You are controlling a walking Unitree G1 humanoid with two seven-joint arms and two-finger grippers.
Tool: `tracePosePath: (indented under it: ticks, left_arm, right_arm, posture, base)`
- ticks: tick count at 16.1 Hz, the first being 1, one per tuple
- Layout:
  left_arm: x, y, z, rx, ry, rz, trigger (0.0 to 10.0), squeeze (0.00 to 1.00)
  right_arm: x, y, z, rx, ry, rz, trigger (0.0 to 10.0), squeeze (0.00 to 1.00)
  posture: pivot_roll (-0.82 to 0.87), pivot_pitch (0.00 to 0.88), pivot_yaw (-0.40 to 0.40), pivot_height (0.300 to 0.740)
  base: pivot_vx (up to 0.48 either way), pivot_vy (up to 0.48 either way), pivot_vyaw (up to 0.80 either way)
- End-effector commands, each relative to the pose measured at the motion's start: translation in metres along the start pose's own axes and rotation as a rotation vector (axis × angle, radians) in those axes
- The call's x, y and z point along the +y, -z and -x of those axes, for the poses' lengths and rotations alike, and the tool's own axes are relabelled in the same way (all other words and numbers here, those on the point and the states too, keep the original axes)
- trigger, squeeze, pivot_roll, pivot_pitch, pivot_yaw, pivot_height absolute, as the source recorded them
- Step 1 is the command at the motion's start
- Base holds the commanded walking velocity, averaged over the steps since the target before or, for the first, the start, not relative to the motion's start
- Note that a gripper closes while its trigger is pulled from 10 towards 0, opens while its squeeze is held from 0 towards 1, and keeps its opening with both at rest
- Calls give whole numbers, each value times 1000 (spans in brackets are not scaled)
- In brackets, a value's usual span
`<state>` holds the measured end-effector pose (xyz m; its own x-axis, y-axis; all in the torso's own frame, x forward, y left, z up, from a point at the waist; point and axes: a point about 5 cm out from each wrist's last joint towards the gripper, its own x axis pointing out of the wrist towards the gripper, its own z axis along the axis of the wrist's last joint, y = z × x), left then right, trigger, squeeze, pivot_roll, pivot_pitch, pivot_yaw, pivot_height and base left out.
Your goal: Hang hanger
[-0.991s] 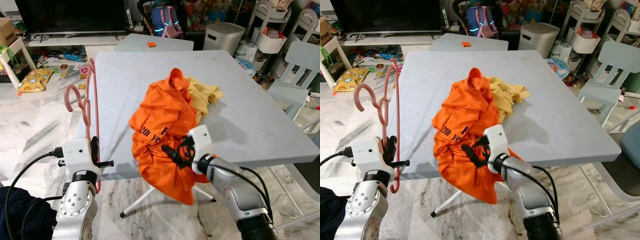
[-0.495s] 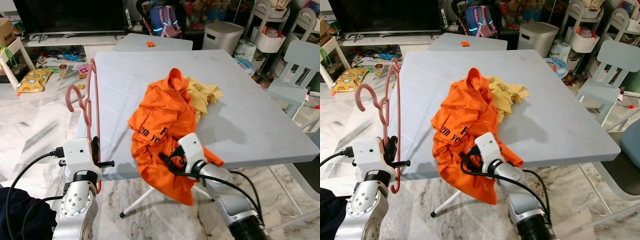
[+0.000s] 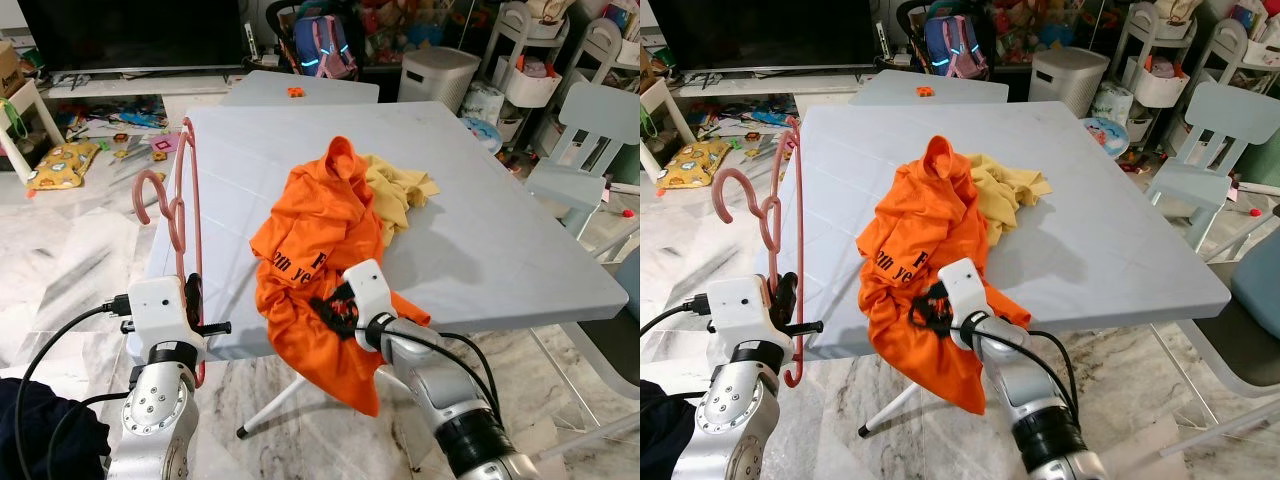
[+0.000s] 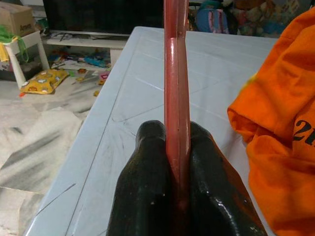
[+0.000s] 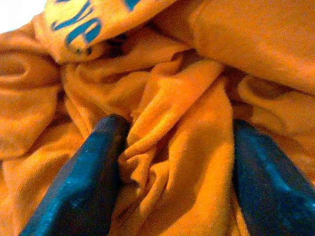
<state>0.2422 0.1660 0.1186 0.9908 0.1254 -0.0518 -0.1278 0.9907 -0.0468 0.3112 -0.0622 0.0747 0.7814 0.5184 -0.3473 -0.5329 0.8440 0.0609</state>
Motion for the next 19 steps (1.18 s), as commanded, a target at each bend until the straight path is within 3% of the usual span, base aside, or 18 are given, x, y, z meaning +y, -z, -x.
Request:
tracePosePath:
  ticks: [1,7,9,12,15,16,17,18,19]
  left_arm:
    - [0,-4,1,-17,-2,-4,10000,0]
    - [-2,-4,0,-16,-1,-4,10000,0]
    - [-1,-4,1,-18,-9,-4,10000,0]
    - [-1,-3,1,-16,-17,-4,10000,0]
    - [-2,-3,0,-24,-28,4,10000,0]
    - [-2,-3,-1,-30,-39,10,10000,0]
    - [-2,-3,-1,-30,-42,12,10000,0]
    - [-1,-4,-1,-35,-60,14,10000,0]
    - [0,-4,0,-39,-68,16,10000,0]
  right_arm:
    - [-5,9,-2,47,42,-34,0,0]
    - [-11,-9,-19,19,106,-85,0,0]
    - [-21,-22,-24,-2,158,-104,0,0]
    - [-52,-59,-26,-71,278,-148,0,0]
    - [-76,-101,-21,-175,381,-192,0,0]
    - [-92,-137,-13,-267,470,-182,0,0]
    - [-95,-144,-10,-288,488,-179,0,0]
    - [-103,-188,2,-443,517,-199,0,0]
    - [-106,-214,12,-552,528,-201,0,0]
  posture:
    - [2,0,-26,740]
    - [8,0,-34,740]
    - [13,0,-38,740]
    - [14,0,-51,740]
    - [18,0,-68,740]
    - [22,0,-79,740]
    - [23,0,-82,740]
    - [28,0,-89,740]
    - [31,0,-96,740]
  base:
    - [0,0,0]
    - [0,0,0]
    - [0,0,0]
    - [0,0,0]
    - [0,0,0]
    - [0,0,0]
    - [0,0,0]
    - [0,0,0]
    - [0,0,0]
